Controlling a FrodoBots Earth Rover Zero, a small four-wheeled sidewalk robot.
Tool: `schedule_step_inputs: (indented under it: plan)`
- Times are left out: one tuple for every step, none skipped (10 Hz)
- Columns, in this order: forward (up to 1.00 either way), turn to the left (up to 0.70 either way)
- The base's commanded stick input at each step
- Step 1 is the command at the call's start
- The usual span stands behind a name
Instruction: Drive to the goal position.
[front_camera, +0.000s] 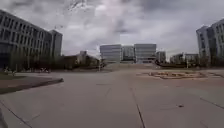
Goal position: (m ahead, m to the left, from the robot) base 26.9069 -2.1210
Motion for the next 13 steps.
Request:
schedule_step_inputs:
  plan:
    - [1.00, 0.00]
    - [1.00, 0.00]
    - [1.00, 0.00]
    - [1.00, 0.00]
    - [1.00, 0.00]
    - [1.00, 0.00]
    - [1.00, 0.00]
    - [1.00, 0.00]
    - [1.00, -0.39]
    - [1.00, -0.40]
    - [1.00, -0.40]
    - [1.00, -0.08]
    - [1.00, 0.00]
